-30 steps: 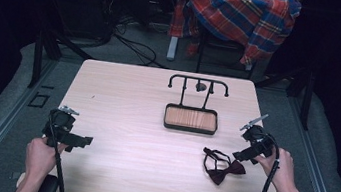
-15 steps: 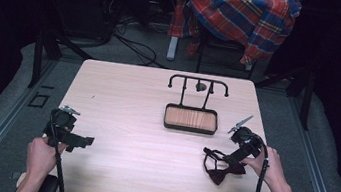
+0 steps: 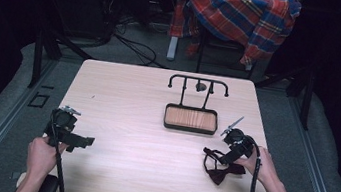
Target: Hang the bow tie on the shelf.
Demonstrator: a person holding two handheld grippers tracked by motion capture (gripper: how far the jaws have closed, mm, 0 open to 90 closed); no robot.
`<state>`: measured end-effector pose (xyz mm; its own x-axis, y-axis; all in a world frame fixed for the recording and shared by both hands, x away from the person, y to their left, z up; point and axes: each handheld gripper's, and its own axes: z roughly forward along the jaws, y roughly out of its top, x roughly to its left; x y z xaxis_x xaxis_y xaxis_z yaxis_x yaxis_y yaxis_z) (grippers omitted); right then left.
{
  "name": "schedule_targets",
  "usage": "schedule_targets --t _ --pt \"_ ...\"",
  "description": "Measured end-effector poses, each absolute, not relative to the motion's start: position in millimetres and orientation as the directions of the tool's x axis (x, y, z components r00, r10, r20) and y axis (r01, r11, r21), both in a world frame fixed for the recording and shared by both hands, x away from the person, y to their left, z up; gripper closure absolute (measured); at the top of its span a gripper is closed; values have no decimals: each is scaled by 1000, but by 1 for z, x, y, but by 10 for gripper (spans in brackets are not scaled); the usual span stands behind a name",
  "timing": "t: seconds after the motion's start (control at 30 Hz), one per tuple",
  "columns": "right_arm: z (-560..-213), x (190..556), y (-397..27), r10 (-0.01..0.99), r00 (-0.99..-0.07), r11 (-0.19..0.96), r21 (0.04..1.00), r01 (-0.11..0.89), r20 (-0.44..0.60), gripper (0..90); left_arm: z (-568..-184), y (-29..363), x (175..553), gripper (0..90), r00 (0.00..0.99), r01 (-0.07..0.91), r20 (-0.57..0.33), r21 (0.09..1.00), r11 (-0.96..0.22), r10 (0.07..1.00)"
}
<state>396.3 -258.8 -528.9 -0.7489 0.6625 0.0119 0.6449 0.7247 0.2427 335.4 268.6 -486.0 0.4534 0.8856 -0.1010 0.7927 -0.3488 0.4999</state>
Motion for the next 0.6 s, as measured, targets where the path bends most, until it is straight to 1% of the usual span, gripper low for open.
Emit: schedule_targets --t 0.07,0.1,0.17,0.2,0.27,0.3,0.37,0.4,0.43,0.47,0.5,0.53,0.57,0.6 --pt "-530 397 -258 663 -749 724 244 645 13 348 -486 269 335 84 455 794 -101 495 -352 885" --pt "-530 397 -258 663 -749 724 244 645 13 348 -486 269 335 84 455 794 -101 495 -352 885" --pt "-532 396 -257 668 -744 715 252 652 28 382 -486 269 336 84 454 794 -101 497 -350 885" --pt "-532 396 -257 657 -753 731 227 643 17 411 -486 268 336 84 456 793 -101 496 -352 884" --pt "-532 396 -256 657 -754 735 217 642 5 424 -486 268 336 84 458 792 -101 497 -355 883" --pt "-534 396 -256 661 -750 729 224 647 17 434 -486 268 336 84 458 793 -100 495 -355 883" --pt "-535 396 -255 657 -754 735 211 644 10 489 -487 268 336 85 457 793 -98 494 -355 884" --pt "-536 397 -255 658 -753 735 203 647 15 557 -487 269 335 86 458 793 -98 494 -356 884" --pt "-536 397 -255 658 -753 735 203 647 15 557 -487 269 335 86 457 793 -98 494 -356 884" --pt "-537 397 -255 660 -751 734 200 649 15 591 -487 269 335 86 456 794 -100 495 -353 885" --pt "-538 397 -255 662 -749 733 193 652 17 679 -487 268 336 86 457 793 -98 495 -355 884" --pt "-538 397 -255 665 -746 730 192 656 20 720 -487 268 336 86 458 793 -100 494 -356 883" --pt "-538 397 -255 665 -746 730 192 656 20 720 -487 268 336 86 458 793 -100 494 -356 883" --pt "-539 396 -256 671 -742 725 194 661 18 799 -487 267 336 86 465 790 -94 492 -365 880"
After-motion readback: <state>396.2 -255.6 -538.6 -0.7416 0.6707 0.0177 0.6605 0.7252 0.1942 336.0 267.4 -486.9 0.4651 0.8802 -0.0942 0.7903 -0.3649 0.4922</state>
